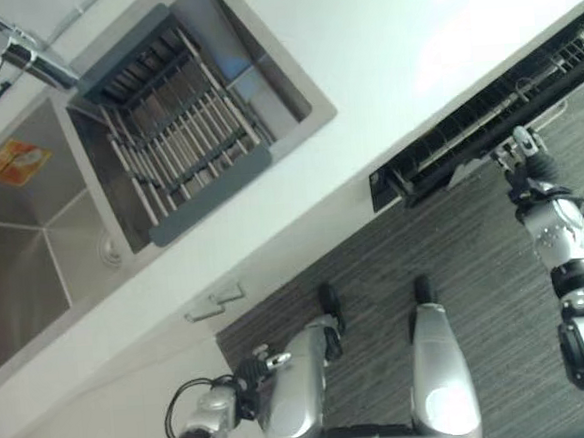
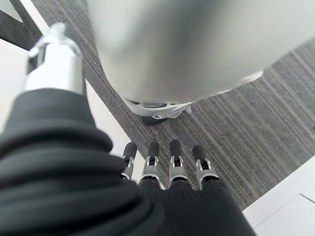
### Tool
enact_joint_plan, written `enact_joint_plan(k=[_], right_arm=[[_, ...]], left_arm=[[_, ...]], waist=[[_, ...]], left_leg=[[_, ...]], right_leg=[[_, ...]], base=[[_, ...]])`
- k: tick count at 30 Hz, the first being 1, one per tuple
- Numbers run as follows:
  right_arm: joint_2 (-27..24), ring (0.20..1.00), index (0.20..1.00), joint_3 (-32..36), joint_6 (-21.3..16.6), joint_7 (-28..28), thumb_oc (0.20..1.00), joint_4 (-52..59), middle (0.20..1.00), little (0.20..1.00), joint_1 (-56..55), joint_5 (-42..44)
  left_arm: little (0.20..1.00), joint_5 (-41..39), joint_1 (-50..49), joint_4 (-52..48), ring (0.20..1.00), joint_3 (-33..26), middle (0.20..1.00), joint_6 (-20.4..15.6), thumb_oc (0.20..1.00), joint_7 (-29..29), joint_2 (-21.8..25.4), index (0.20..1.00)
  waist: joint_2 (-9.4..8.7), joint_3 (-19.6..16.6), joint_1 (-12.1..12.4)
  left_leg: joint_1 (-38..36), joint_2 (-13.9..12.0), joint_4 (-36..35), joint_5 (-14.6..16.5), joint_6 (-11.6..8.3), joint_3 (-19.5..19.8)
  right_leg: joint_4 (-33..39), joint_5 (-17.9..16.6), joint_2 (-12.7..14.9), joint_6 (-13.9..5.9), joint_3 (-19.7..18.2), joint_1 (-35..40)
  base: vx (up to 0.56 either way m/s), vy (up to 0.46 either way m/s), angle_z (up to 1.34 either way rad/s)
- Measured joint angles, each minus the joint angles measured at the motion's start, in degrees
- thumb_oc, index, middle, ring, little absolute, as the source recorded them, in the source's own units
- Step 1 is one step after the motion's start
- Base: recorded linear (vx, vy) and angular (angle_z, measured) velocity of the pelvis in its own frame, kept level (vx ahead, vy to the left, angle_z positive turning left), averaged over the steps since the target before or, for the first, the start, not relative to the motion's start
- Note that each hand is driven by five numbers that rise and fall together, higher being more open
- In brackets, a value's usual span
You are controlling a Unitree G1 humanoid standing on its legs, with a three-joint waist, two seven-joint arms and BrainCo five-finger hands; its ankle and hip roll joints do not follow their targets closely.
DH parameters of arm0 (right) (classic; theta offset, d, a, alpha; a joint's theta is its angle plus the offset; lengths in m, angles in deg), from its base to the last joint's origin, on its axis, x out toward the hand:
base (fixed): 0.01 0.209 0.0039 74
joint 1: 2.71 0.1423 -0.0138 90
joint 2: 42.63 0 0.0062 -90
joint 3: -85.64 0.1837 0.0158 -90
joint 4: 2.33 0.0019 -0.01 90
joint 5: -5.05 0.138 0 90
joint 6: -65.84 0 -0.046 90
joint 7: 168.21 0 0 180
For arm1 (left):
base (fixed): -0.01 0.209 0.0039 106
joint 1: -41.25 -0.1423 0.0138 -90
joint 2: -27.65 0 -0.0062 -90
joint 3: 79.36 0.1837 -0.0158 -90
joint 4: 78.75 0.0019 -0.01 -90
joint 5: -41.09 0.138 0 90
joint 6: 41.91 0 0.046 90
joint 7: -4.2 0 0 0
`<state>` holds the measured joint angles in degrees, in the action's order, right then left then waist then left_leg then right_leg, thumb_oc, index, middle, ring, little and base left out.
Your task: Place the dishes in the dishwasher.
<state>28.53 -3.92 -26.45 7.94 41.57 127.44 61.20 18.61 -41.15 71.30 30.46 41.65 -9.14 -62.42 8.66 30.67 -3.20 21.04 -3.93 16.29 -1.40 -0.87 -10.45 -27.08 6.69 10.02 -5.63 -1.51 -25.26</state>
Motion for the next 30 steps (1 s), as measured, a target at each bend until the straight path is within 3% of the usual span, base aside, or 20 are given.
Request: enact_joint_plan(k=[7, 16, 30], right_arm=[[-0.01, 1.0, 1.0, -0.57, 0.38, 2.02, 1.0, 1.61, 1.0, 1.0, 1.75, -1.26], [-1.59, 1.0, 1.0, -2.26, 0.89, 3.71, 1.0, 1.67, 1.0, 1.0, 3.46, -1.66], [-3.54, 1.0, 1.0, -6.56, 3.38, 6.75, 1.0, 1.74, 1.0, 1.0, 9.12, -4.01]], left_arm=[[1.0, 0.0, 0.32, -1.02, 1.0, -0.27, 1.0, 1.17, 1.0, 2.13, 0.0, 1.0], [1.0, -3.74, 0.2, 0.95, 1.0, -6.57, 1.0, 5.21, 1.0, 3.24, 0.31, 1.0], [1.0, -3.87, 0.02, 0.75, 1.0, -7.24, 1.0, 6.31, 1.0, 4.25, 0.48, 1.0]], waist=[[0.0, 0.0, 1.37], [-0.08, 0.05, 2.44], [-0.79, 0.4, 4.41]], left_leg=[[4.73, -0.9, 2.81, 0.15, -0.17, 3.44], [7.88, -0.99, 5.03, 0.25, -0.38, 5.79], [11.27, -0.93, 5.92, 0.29, -0.74, 9.64]], right_leg=[[-3.55, 0.58, -1.62, 1.03, 1.01, -4.16], [-6.11, 1.25, -1.68, 1.74, 2.86, -6.18], [-5.41, 1.53, -2.36, 2.22, 5.38, -7.49]], base=[[-0.06, -0.042, 0.04], [-0.01, -0.034, 0.09], [0.03, -0.014, 0.05]])
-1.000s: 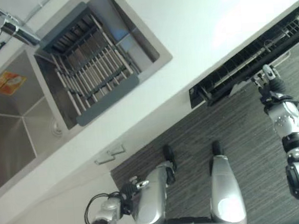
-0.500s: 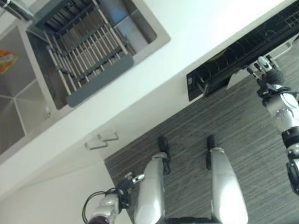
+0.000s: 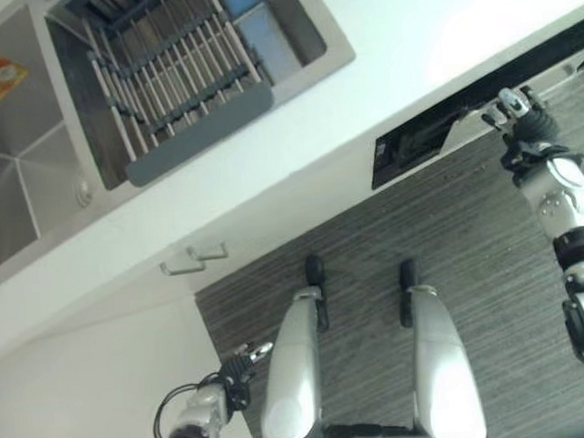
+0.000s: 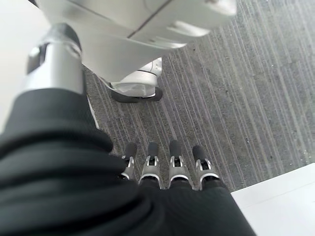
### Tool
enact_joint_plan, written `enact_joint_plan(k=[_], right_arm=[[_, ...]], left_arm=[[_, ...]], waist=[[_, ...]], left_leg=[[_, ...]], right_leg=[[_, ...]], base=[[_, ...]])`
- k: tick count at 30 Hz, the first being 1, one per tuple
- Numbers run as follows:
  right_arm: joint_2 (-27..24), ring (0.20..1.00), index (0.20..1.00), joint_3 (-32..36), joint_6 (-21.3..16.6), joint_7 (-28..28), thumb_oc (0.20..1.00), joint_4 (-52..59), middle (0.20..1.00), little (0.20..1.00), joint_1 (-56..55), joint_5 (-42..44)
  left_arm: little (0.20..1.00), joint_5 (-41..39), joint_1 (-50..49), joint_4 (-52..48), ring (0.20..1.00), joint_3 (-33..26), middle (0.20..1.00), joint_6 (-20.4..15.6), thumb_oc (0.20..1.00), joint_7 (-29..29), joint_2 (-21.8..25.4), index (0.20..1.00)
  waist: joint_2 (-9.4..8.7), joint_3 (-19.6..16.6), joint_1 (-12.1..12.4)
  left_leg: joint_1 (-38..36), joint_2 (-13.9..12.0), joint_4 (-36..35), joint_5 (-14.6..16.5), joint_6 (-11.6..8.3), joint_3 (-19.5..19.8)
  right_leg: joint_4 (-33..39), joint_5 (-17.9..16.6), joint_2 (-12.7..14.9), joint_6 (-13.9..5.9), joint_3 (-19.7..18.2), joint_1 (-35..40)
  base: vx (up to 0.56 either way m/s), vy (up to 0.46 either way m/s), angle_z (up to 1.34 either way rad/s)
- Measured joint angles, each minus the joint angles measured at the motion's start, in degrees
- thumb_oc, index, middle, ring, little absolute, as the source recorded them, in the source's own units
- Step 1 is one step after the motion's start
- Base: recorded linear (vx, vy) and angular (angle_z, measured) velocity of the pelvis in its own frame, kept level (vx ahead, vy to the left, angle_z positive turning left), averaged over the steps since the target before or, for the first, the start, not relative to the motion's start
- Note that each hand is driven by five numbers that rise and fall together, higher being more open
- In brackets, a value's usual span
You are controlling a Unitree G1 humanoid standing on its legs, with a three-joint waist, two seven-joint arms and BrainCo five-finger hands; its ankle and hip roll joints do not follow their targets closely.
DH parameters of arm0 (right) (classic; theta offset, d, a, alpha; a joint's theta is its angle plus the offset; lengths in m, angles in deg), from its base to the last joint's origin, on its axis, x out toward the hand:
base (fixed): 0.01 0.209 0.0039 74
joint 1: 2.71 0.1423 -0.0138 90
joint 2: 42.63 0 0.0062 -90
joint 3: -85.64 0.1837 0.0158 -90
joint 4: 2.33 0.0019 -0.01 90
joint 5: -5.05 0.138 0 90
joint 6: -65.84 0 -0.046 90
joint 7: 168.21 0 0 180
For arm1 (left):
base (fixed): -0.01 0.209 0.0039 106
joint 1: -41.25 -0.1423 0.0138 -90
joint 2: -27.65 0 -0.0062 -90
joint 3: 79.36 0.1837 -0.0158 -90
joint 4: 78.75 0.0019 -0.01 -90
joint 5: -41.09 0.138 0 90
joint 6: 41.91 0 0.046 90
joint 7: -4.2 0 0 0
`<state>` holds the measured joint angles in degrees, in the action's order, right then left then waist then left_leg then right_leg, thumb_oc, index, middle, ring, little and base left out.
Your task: Place the dishes in the dishwasher.
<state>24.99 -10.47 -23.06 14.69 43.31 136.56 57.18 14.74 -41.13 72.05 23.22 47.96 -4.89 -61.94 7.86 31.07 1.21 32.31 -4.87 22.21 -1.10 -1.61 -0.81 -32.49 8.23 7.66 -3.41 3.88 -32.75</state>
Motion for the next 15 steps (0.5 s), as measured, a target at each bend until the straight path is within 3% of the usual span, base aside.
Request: enact_joint_plan(k=[15], right_arm=[[-1.63, 1.0, 1.0, -2.25, 2.1, 1.92, 1.0, -0.03, 1.0, 1.0, 0.71, 0.26]], left_arm=[[1.0, -0.43, -0.11, -0.38, 1.0, -0.2, 1.0, 0.15, 1.0, -0.46, 1.93, 1.0]], waist=[[-0.87, 0.13, 0.67]], left_leg=[[0.5, -0.06, 0.96, 0.39, -1.04, 1.48]], right_leg=[[-0.09, 0.56, -0.09, 0.28, 1.37, 0.7]], base=[[0.01, -0.007, 0.02]])
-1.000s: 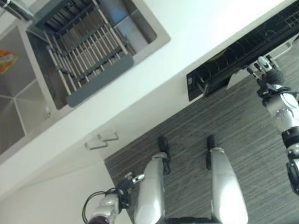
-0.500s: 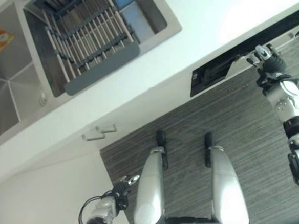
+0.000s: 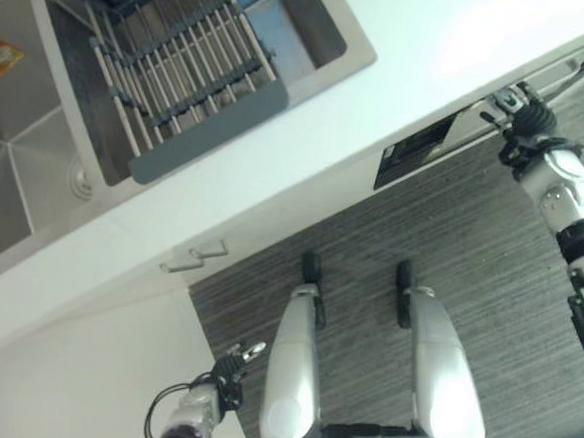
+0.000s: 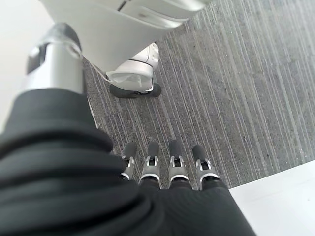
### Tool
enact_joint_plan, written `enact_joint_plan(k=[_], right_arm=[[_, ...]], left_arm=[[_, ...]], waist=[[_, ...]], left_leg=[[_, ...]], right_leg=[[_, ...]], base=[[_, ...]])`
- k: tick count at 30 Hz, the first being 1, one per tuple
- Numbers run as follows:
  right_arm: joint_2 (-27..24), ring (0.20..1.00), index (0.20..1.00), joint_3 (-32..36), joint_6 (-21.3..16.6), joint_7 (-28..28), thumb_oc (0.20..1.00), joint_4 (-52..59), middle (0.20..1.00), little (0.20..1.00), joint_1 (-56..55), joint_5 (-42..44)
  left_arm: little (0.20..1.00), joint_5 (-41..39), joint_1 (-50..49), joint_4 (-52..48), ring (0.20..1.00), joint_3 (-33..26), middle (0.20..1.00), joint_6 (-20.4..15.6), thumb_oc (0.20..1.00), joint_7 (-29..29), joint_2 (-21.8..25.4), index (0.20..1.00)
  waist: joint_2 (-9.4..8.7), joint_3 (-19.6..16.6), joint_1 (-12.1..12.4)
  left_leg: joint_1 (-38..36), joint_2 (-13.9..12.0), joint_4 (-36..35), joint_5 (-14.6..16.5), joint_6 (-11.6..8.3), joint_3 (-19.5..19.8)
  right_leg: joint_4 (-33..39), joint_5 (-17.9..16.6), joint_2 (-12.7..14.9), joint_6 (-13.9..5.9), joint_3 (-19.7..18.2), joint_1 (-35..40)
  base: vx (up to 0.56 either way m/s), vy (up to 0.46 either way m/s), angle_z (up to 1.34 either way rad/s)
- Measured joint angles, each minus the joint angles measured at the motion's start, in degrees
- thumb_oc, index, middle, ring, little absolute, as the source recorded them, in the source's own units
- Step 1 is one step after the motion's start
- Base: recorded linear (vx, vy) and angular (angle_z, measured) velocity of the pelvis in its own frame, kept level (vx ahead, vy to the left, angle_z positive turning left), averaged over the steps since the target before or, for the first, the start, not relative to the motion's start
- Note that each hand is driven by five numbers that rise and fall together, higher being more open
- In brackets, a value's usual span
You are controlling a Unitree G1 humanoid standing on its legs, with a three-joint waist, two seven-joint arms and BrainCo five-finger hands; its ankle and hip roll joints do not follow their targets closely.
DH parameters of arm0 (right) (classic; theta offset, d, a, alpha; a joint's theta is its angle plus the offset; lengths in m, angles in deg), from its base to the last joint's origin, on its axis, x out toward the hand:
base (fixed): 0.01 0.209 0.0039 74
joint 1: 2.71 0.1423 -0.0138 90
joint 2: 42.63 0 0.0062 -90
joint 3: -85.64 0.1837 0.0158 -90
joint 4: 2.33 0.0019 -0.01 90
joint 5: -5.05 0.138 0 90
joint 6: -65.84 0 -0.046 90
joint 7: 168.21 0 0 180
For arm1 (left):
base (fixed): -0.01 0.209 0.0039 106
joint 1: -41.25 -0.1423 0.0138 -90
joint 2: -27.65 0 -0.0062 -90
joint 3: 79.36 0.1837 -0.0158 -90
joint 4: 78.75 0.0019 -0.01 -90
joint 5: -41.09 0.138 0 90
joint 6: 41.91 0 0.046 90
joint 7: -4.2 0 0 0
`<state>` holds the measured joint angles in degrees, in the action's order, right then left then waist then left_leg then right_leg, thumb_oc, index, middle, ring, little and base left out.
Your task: Place the dishes in the dishwasher.
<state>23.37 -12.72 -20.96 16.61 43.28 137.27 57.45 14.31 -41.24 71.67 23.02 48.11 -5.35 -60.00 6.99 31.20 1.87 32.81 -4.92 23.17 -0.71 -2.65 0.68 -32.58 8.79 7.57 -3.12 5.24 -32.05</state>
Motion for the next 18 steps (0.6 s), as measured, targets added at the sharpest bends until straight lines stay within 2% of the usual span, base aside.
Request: enact_joint_plan(k=[4, 9, 12, 15, 17, 18], right_arm=[[0.73, 1.0, 1.0, 0.44, -0.42, 0.29, 1.0, -0.57, 1.0, 1.0, -0.99, -0.07], [6.21, 1.0, 1.0, 2.77, -5.55, -1.61, 1.0, 2.46, 1.0, 1.0, -8.0, -2.96], [12.8, 1.0, 1.0, 5.76, -9.4, -2.17, 1.0, 7.26, 1.0, 1.0, -19.45, -3.07], [14.9, 1.0, 1.0, 5.53, -10.22, -2.62, 1.0, 7.04, 1.0, 1.0, -22.7, -4.11], [16.67, 1.0, 1.0, 6.74, -13.87, -2.72, 1.0, 7.56, 1.0, 1.0, -25.23, -5.43], [17.61, 1.0, 1.0, 6.53, -15.29, -2.85, 1.0, 8.54, 1.0, 1.0, -29.08, -6.5]], left_arm=[[1.0, -1.53, -0.06, -1.71, 1.0, -0.14, 1.0, -0.27, 1.0, -0.85, 0.07, 1.0], [1.0, -1.56, 0.05, -2.0, 1.0, -0.11, 1.0, -0.93, 1.0, -1.26, -0.1, 1.0], [1.0, -1.51, -0.32, -1.68, 1.0, -1.22, 1.0, -1.51, 1.0, -1.87, -0.86, 1.0], [1.0, -1.53, -0.15, -1.15, 1.0, -1.22, 1.0, -3.24, 1.0, -1.84, -1.21, 1.0], [1.0, -1.83, -0.04, 0.12, 1.0, -2.38, 1.0, -3.05, 1.0, -2.59, -1.67, 1.0], [1.0, -1.79, -0.8, 0.9, 1.0, -2.29, 1.0, -2.86, 1.0, -3.76, -1.88, 1.0]], waist=[[-0.07, 0.03, 0.0], [-0.5, -0.03, -0.04], [-1.65, -0.04, -0.58], [-2.29, -0.04, -2.14], [-2.92, 0.02, -2.94], [-3.88, -0.23, -2.96]], left_leg=[[-1.13, 0.02, -1.08, -0.77, 0.04, 0.16], [-4.84, 0.13, -4.41, -1.38, 0.49, -1.02], [-8.61, 0.45, -7.56, -1.97, 1.1, -2.05], [-10.53, 1.07, -9.1, -2.34, 0.93, -3.04], [-13.44, 0.97, -10.53, -2.45, 1.1, -3.38], [-17.67, 1.05, -12.51, -2.34, 1.19, -3.83]], right_leg=[[1.52, -0.96, 0.03, 0.66, 0.3, 1.38], [5.47, -2.04, 0.15, 0.14, -0.02, 5.01], [9.69, -3.16, 0.42, -0.75, -0.23, 9.03], [12.04, -4.49, 0.95, -2.49, -0.84, 11.13], [14.55, -5.47, 0.97, -2.78, -0.89, 14.48], [16.76, -5.49, 1.06, -2.81, -0.81, 18.69]], base=[[-0.06, 0.064, 0.03], [-0.01, 0.072, -0.03], [-0.01, 0.08, -0.06], [0.0, 0.063, -0.08], [0.02, 0.058, -0.05], [0.06, 0.073, -0.07]])
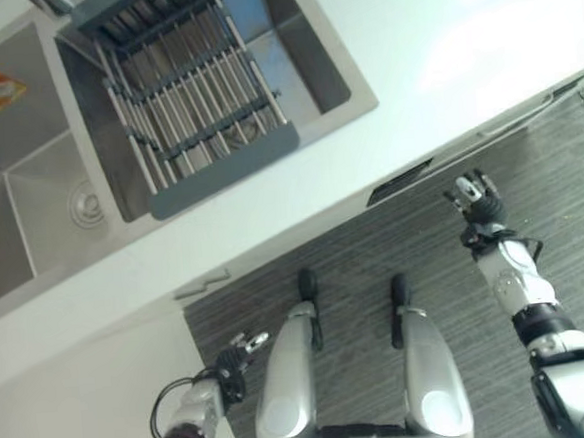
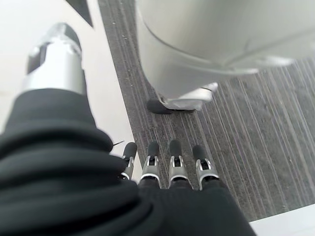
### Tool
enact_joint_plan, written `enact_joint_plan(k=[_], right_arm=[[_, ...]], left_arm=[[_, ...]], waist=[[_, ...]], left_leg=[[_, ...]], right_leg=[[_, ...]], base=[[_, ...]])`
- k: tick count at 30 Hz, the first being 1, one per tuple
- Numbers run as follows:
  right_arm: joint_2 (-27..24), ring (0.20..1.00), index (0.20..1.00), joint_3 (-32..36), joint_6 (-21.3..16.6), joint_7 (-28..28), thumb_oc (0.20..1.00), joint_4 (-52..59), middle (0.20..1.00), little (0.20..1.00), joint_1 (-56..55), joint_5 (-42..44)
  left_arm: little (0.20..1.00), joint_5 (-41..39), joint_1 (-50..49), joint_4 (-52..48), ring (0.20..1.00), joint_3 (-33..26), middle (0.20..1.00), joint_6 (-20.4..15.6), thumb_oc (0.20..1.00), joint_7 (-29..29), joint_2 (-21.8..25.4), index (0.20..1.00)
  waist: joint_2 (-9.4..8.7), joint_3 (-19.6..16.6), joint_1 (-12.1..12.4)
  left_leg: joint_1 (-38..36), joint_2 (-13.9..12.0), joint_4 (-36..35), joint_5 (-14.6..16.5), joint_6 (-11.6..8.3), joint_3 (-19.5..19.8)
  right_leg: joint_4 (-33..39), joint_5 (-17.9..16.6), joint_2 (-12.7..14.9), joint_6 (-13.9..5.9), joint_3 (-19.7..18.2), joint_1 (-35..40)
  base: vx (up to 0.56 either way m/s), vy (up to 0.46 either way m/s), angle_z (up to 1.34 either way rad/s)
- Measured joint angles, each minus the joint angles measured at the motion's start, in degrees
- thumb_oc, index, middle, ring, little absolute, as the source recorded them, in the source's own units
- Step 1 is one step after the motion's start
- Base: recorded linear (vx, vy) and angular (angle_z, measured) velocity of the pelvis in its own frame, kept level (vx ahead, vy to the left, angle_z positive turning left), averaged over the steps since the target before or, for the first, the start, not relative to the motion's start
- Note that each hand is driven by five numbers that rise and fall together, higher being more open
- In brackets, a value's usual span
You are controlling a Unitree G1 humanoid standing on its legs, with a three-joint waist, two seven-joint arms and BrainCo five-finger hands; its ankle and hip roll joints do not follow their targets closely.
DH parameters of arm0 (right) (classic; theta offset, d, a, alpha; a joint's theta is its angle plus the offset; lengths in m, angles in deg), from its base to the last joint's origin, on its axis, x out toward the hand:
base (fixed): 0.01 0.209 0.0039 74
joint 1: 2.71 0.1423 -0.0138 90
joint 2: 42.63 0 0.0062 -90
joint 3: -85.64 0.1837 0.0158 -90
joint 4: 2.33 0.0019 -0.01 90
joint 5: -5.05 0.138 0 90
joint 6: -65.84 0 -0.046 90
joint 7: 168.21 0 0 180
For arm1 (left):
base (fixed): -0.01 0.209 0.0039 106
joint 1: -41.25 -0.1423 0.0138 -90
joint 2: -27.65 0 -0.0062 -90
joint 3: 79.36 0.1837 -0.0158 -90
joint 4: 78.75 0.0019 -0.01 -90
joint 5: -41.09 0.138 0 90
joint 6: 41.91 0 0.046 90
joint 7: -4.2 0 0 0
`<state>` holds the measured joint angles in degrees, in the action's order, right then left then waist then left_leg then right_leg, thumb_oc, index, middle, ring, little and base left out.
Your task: Place the dishes in the dishwasher.
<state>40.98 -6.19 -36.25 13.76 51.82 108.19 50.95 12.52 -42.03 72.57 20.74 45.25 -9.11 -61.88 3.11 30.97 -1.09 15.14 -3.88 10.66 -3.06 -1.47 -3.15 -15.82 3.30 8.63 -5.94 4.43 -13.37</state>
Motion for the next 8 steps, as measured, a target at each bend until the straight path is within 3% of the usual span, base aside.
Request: enact_joint_plan(k=[2, 6, 8], right_arm=[[0.48, 1.0, 1.0, 0.16, -1.07, -0.39, 1.0, 0.41, 1.0, 1.0, -3.05, -0.26], [2.45, 1.0, 1.0, 0.74, -2.43, -3.17, 1.0, -3.16, 1.0, 1.0, -9.41, -0.23], [3.97, 1.0, 1.0, 0.21, -2.22, -3.89, 1.0, -5.24, 1.0, 1.0, -12.91, -0.3]], left_arm=[[1.0, 0.03, -0.76, 0.18, 1.0, 0.03, 1.0, -0.13, 1.0, -0.52, 0.07, 1.0], [1.0, 0.25, -2.25, 3.95, 1.0, -0.08, 1.0, -0.22, 1.0, -1.17, -0.26, 1.0], [1.0, 0.49, -4.53, 4.55, 1.0, -0.19, 1.0, -0.36, 1.0, -1.7, -0.34, 1.0]], waist=[[-0.9, -0.4, -0.03], [-2.55, -1.66, -2.3], [-2.9, -6.79, -2.71]], left_leg=[[-1.75, -0.06, -1.49, 0.25, 0.25, -0.48], [-6.77, -0.16, -4.73, 0.16, 0.37, -0.75], [-7.29, -0.16, -6.1, 0.26, 0.32, -0.8]], right_leg=[[1.62, 0.45, 0.02, 0.72, -0.05, 1.56], [7.84, -2.24, -0.15, -0.45, 0.58, 8.14], [9.71, -2.3, -0.24, -0.22, 0.89, 8.86]], base=[[0.06, 0.07, -0.09], [0.07, 0.057, -0.02], [0.08, 0.05, 0.01]])
